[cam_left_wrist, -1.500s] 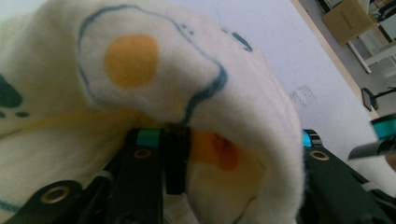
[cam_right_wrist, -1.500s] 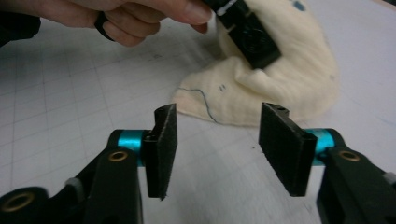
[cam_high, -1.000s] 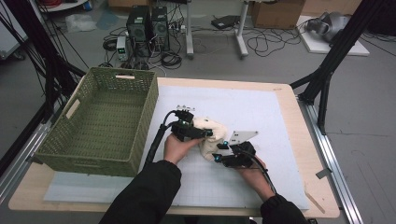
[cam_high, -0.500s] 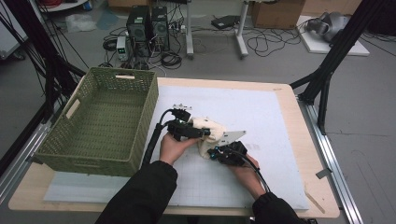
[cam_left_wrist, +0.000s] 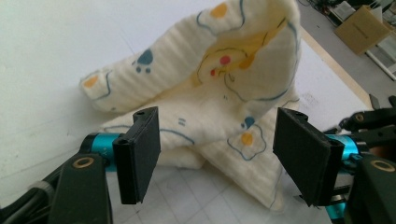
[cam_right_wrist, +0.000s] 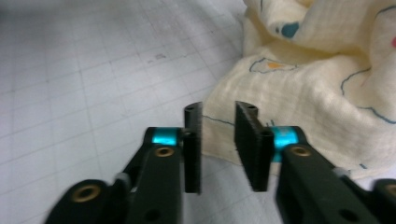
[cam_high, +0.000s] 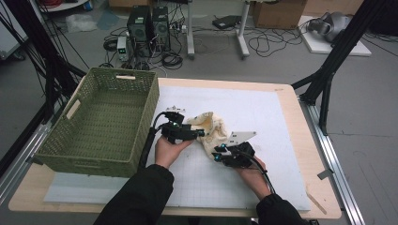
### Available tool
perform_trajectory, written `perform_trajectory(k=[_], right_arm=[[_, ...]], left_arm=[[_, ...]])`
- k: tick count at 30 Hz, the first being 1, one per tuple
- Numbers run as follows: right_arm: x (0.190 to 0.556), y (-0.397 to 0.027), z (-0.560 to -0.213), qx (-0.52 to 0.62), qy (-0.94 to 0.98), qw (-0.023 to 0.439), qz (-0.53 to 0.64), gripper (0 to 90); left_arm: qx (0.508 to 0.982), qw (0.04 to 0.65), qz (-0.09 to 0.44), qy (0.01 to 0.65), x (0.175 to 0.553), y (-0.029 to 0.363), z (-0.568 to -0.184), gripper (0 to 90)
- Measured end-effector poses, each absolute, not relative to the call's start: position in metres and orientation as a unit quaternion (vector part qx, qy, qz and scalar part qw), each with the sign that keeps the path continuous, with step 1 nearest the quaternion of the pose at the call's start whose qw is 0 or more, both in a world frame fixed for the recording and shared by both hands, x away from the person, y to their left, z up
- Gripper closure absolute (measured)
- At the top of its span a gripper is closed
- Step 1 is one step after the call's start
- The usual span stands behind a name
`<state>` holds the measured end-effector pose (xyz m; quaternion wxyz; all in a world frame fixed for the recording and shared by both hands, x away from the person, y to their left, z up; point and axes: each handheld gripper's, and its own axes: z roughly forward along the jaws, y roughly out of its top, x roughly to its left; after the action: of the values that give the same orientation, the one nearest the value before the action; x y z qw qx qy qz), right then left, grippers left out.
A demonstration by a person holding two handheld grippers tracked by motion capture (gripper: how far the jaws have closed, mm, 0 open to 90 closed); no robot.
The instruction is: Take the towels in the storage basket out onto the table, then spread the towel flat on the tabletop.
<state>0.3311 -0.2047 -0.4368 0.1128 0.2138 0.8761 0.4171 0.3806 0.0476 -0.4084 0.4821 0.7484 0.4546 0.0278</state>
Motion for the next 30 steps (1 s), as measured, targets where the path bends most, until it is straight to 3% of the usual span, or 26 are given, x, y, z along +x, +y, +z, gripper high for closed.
perform_trajectory(k=[5, 7, 10, 11, 30], right_arm=[[0.338, -0.200, -0.446, 0.234, 0.878, 0.114, 0.403, 58.6], [0.340, -0.199, -0.448, 0.237, 0.877, 0.107, 0.405, 65.7], [0.341, -0.196, -0.448, 0.222, 0.882, 0.096, 0.405, 86.2], [0.341, -0.195, -0.448, 0.217, 0.884, 0.095, 0.404, 88.6], [0.316, -0.265, -0.423, 0.213, 0.883, 0.100, 0.406, 89.8]], left_arm=[[0.751, 0.477, 0.033, 0.456, 0.380, 0.045, -0.411, 35.1], [0.750, 0.478, 0.032, 0.456, 0.380, 0.044, -0.411, 35.7], [0.751, 0.476, 0.034, 0.455, 0.379, 0.044, -0.411, 36.5], [0.751, 0.477, 0.035, 0.455, 0.378, 0.045, -0.411, 36.7], [0.759, 0.468, 0.045, 0.451, 0.370, 0.050, -0.418, 41.6]])
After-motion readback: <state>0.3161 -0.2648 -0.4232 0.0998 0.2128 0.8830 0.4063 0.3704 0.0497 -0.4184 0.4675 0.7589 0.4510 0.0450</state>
